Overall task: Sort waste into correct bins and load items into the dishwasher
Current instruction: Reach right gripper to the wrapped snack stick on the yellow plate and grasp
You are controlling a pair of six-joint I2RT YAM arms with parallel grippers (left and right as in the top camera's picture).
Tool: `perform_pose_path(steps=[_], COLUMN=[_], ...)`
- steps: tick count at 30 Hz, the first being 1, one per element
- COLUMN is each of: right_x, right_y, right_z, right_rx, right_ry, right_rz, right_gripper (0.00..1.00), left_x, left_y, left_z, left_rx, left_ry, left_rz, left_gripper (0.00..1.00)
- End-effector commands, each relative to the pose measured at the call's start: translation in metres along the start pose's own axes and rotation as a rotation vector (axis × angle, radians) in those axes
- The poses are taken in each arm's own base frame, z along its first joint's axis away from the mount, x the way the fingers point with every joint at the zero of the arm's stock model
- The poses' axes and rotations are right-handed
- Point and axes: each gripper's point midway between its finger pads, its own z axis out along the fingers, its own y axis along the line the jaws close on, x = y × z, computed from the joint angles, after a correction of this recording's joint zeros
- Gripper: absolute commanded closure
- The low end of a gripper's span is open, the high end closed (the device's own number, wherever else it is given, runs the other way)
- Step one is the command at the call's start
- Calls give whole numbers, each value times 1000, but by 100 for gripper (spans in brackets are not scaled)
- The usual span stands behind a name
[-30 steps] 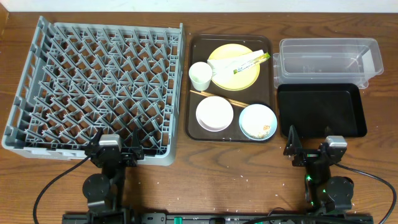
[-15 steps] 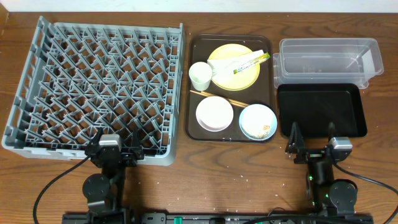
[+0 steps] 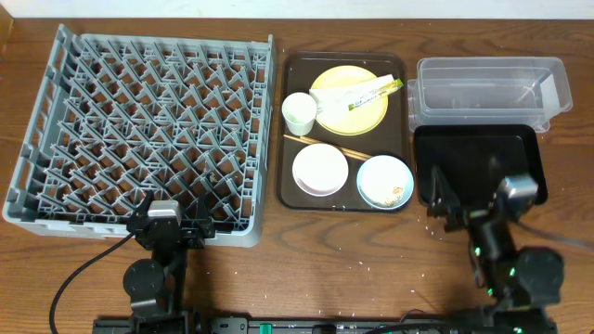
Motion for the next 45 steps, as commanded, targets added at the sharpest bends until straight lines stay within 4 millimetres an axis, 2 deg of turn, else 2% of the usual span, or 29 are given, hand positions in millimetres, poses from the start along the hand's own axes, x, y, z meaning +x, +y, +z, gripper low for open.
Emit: perform_pose_path(steps=[1,4,8,16,19,25,31,33,37,40,45], right_x=[-23,-36,-41,-27,-10,23,57,74,105,119,140], right_y=[14,21,24,18,20,41,42,44,42,43,41], right_z=[20,44,77,144,171,205,234,241,248,247,255], right_rx=[-60,-93,-103,-92,-132,-320,-292,-236,11,154,273], right_ry=[48,132,274,536,630,700,743,771,805,820,918], right_rz=[7,25,59,131,173,259,463,494,578,616,583], right_gripper=[1,1,1,1,1,1,1,1,1,1,1], left_x=[15,15,15,15,15,15,15,15,15,15,15], left_y=[0,0,0,0,0,0,0,0,0,0,0], left_z=[2,2,2,2,2,2,2,2,2,2,2], left_rx=[6,6,6,6,6,6,6,6,6,6,6], left_ry=[36,36,36,36,36,36,36,36,36,36,36], left_rz=[7,7,7,7,7,7,7,7,7,7,7], left_gripper=[8,8,8,7,8,7,8,7,8,8,7])
